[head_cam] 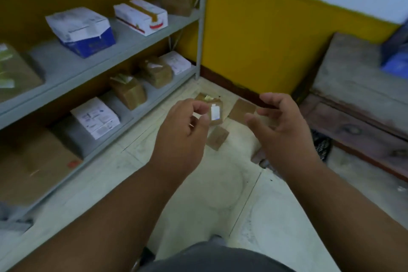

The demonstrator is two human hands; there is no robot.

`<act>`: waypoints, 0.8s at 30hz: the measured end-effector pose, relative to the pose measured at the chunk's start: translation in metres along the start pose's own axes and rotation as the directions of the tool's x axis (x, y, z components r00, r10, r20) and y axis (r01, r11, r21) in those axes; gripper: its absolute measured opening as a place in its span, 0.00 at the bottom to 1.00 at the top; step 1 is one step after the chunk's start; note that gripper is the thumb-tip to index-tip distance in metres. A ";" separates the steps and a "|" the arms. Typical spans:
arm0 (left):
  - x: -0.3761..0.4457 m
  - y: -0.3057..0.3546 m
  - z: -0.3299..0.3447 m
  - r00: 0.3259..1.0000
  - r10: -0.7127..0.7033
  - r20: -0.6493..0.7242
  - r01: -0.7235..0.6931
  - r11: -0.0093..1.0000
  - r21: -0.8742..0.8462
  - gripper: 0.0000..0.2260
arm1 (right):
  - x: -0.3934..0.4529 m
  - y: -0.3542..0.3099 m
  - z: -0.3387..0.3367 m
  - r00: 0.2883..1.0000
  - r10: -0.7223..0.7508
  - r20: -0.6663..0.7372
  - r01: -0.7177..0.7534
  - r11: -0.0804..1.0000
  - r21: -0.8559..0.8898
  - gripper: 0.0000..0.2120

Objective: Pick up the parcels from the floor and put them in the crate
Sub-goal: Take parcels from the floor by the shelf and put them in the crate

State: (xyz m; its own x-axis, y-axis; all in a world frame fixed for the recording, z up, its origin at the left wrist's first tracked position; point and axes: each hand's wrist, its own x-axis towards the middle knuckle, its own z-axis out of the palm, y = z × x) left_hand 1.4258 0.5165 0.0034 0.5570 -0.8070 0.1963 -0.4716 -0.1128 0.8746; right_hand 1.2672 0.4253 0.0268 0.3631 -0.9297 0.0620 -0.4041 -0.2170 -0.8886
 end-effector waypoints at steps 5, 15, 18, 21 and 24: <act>0.062 0.015 0.059 0.999 0.007 0.032 -0.005 0.999 -0.052 0.07 | 0.067 0.028 -0.035 0.999 0.041 -0.031 -0.041 0.999 -0.025 0.21; 0.233 -0.035 0.123 0.984 0.002 0.176 0.007 0.999 -0.052 0.06 | 0.231 0.061 -0.008 0.991 0.112 -0.068 -0.117 0.991 -0.062 0.26; 0.307 -0.046 0.144 0.974 0.017 0.227 -0.010 0.999 -0.031 0.07 | 0.289 0.066 -0.007 0.986 0.118 -0.121 -0.128 0.988 -0.081 0.26; 0.374 -0.045 0.157 0.961 0.042 0.274 -0.035 0.999 -0.028 0.07 | 0.338 0.069 -0.002 0.972 0.162 -0.168 -0.173 0.983 -0.056 0.27; 0.431 -0.044 0.170 0.945 0.056 0.321 -0.046 0.998 -0.038 0.08 | 0.378 0.074 0.005 0.958 0.209 -0.195 -0.220 0.975 -0.036 0.26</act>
State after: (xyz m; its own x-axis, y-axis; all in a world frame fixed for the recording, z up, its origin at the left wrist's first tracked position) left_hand 1.5704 0.0755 -0.0262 0.2810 -0.9553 0.0919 -0.4702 -0.0536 0.8809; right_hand 1.3789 0.0593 -0.0177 0.0996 -0.9943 -0.0372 -0.5041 -0.0182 -0.8635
